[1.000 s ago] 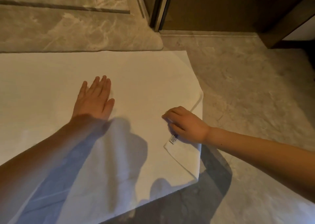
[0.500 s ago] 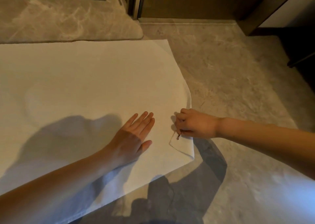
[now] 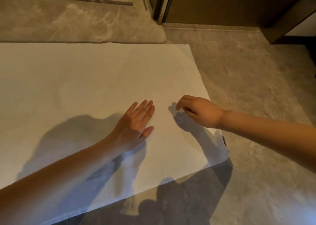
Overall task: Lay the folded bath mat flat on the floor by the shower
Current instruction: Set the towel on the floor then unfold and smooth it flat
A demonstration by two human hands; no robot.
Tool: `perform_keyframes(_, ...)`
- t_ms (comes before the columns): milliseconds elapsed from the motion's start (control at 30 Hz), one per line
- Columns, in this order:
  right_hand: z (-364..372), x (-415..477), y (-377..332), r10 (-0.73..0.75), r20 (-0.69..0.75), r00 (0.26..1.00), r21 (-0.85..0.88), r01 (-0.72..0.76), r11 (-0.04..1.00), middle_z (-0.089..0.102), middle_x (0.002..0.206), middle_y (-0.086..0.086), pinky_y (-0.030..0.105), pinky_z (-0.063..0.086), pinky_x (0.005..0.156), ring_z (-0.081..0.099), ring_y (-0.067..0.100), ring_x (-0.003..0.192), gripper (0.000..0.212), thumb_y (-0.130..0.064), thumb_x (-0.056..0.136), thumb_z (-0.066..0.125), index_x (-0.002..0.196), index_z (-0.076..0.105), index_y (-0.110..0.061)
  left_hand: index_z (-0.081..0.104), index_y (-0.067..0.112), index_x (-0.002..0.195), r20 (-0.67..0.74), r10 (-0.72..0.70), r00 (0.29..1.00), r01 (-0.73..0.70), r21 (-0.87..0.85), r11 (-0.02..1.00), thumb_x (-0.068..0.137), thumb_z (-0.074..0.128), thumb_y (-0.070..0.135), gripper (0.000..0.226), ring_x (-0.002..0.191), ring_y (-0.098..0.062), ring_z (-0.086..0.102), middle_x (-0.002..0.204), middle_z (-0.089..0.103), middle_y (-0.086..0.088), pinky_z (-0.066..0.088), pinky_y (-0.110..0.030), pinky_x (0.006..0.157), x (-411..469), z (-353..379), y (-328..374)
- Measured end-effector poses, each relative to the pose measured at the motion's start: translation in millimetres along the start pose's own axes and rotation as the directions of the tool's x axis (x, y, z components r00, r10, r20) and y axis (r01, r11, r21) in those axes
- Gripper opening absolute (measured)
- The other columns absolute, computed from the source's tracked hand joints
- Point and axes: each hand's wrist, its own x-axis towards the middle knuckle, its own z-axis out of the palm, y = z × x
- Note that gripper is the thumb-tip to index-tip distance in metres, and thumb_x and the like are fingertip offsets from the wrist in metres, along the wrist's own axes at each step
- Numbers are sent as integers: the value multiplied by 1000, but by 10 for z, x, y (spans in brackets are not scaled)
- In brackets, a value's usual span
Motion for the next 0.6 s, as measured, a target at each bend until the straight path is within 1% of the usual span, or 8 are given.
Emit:
perform_keyframes(67, 66, 72, -128, -10, 49, 999, 8, 10, 1000, 58, 111, 16, 41, 44, 80, 57, 36, 96, 25, 1, 95, 44, 112, 62, -3, 47, -7, 139, 17, -31, 999, 31, -1, 1000, 98, 37, 34, 59, 138, -41, 42, 148, 44, -25, 34, -54, 113, -110, -70, -138)
perform_keyframes(133, 143, 61, -219, -37, 58, 998, -4, 37, 999, 56, 119, 17, 39, 43, 82, 56, 35, 100, 27, -3, 98, 45, 121, 59, -2, 46, -6, 140, 12, -40, 999, 40, 17, 999, 98, 37, 34, 59, 138, -40, 42, 148, 43, -24, 35, -54, 112, -210, -96, -226)
perform_keyframes(200, 221, 96, -292, -75, 18, 997, -26, 76, 997, 50, 137, 17, 35, 43, 94, 54, 33, 116, 36, -10, 101, 45, 136, 50, -1, 45, -6, 141, -1, -62, 998, 62, 12, 998, 99, 37, 34, 59, 139, -39, 40, 149, 42, -24, 35, -53, 113, -288, -113, -276)
perform_keyframes(300, 297, 383, -492, -111, -66, 992, -70, 106, 992, 33, 156, 15, 35, 29, 115, 34, 30, 142, 50, -21, 104, 40, 150, 33, -4, 43, -4, 143, -1, -138, 990, 138, 11, 990, 99, 38, 34, 59, 140, -37, 39, 151, 40, -22, 33, -52, 114, -390, -182, -386)
perform_keyframes(400, 350, 867, -822, -192, -113, 975, -156, 174, 972, 25, 160, 16, 39, 21, 120, 24, 30, 147, 55, -27, 105, 34, 153, 24, -4, 36, -1, 148, 20, -252, 967, 252, 32, 967, 99, 32, 37, 61, 146, -32, 31, 156, 34, -18, 23, -47, 120, -535, -315, -621)
perform_keyframes(467, 335, 1233, -1110, -241, -137, 961, -192, 213, 958, 21, 162, 14, 40, 18, 121, 20, 29, 149, 56, -30, 105, 31, 154, 20, -7, 26, 4, 152, 17, -372, 928, 370, 74, 926, 100, 21, 42, 65, 150, -27, 20, 161, 24, -13, 12, -43, 123, -705, -448, -915)
perform_keyframes(500, 316, 1432, -1255, -266, -147, 953, -206, 234, 950, 19, 163, 12, 40, 15, 121, 19, 28, 149, 57, -31, 105, 31, 155, 18, -8, 22, 6, 154, -6, -451, 892, 450, 94, 888, 99, 15, 44, 67, 151, -25, 15, 163, 20, -11, 7, -41, 123, -818, -515, -1102)
perform_keyframes(600, 245, 2075, -1754, -331, -188, 924, -219, 290, 932, 17, 163, 10, 39, 13, 120, 16, 27, 150, 58, -33, 104, 32, 155, 17, -10, 12, 9, 156, -60, -680, 731, 678, 179, 713, 100, 7, 46, 67, 153, -23, 5, 165, 8, -8, 0, -39, 123, -1290, -728, -1738)
